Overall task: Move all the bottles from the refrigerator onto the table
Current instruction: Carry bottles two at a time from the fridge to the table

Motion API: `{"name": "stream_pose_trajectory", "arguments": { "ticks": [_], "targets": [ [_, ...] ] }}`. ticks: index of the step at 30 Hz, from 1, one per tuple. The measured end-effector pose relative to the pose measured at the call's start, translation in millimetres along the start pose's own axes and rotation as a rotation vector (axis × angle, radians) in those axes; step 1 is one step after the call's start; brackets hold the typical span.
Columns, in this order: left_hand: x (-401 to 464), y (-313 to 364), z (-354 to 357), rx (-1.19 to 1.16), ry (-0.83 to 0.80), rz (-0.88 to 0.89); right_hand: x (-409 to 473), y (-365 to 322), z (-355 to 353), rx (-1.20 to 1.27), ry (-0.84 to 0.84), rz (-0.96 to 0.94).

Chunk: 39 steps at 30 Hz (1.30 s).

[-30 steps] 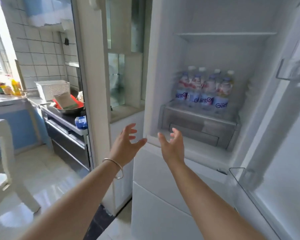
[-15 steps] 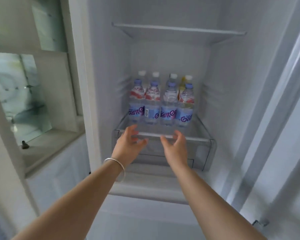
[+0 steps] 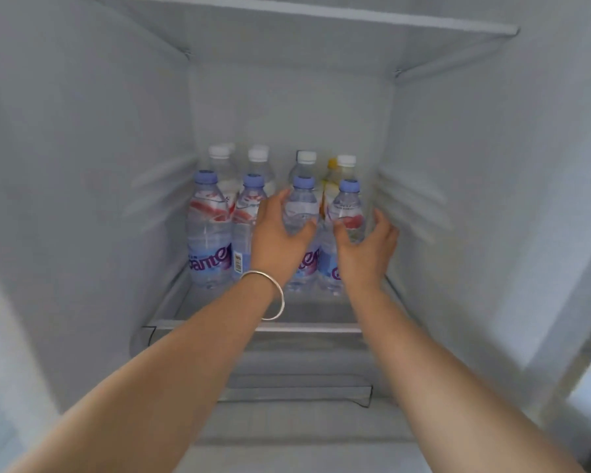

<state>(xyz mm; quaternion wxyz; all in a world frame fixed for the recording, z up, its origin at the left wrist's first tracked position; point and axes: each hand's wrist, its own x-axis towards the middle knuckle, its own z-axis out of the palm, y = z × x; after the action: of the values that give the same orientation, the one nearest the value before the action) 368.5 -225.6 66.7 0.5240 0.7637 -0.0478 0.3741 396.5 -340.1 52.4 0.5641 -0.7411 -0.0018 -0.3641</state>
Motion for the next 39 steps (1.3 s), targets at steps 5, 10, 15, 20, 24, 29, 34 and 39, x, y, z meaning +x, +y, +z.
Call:
{"name": "stream_pose_trajectory", "arguments": {
  "ticks": [5, 10, 15, 20, 24, 29, 34, 39],
  "targets": [
    [17, -9, 25, -0.019, 0.057, 0.055, 16, 16, 11, 0.062, -0.073, 0.034],
    [29, -17, 40, 0.037, 0.078, 0.039, 17, 22, 14, 0.169, -0.158, 0.113],
    [29, -22, 48, 0.106, 0.161, 0.058, 17, 29, 14, 0.171, -0.197, 0.14],
    [22, -28, 51, 0.118, 0.154, 0.078, 19, 34, 7, 0.164, -0.191, 0.177],
    [16, -27, 54, 0.124, 0.195, 0.086, 15, 33, 11, 0.193, -0.126, 0.163],
    [12, -22, 56, 0.108, 0.216, 0.093, 12, 33, 13, 0.183, -0.032, 0.153],
    [5, -8, 42, 0.067, 0.136, 0.126, 4, 19, -3, 0.207, -0.012, 0.138],
    [-9, 21, 7, -0.018, 0.02, 0.127, -19, -13, -39, 0.241, -0.074, 0.099]
  ]
}}
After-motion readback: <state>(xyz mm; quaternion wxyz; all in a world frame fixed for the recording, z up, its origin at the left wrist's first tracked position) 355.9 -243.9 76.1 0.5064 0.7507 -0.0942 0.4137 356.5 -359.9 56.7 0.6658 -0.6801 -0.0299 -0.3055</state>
